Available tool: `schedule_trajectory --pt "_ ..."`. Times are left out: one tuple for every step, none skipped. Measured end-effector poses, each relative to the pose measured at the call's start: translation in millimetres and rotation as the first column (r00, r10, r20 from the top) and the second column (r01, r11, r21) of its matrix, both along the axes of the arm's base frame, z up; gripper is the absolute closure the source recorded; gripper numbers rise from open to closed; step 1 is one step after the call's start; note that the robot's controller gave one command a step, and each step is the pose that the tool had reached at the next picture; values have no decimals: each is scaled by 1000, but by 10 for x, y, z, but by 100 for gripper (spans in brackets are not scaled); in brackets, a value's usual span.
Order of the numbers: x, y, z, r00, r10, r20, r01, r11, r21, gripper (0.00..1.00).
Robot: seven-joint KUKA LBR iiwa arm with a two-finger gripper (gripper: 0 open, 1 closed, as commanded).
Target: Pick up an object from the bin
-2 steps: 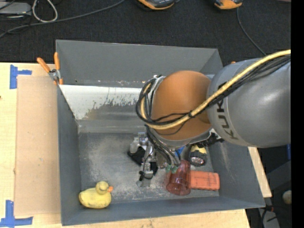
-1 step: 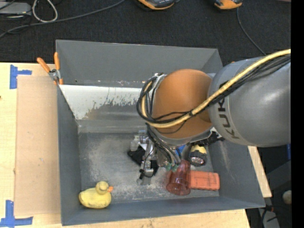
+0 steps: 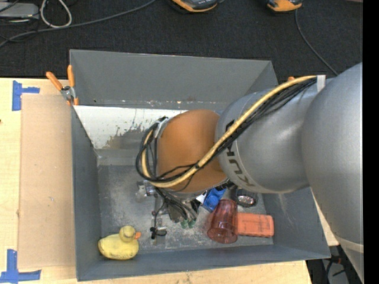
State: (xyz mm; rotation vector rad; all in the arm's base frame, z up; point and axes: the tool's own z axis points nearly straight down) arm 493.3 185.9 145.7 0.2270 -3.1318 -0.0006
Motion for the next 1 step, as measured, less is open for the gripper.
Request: schedule_trajectory --pt "-125 552 61 979 204 6 -204 979 2 0"
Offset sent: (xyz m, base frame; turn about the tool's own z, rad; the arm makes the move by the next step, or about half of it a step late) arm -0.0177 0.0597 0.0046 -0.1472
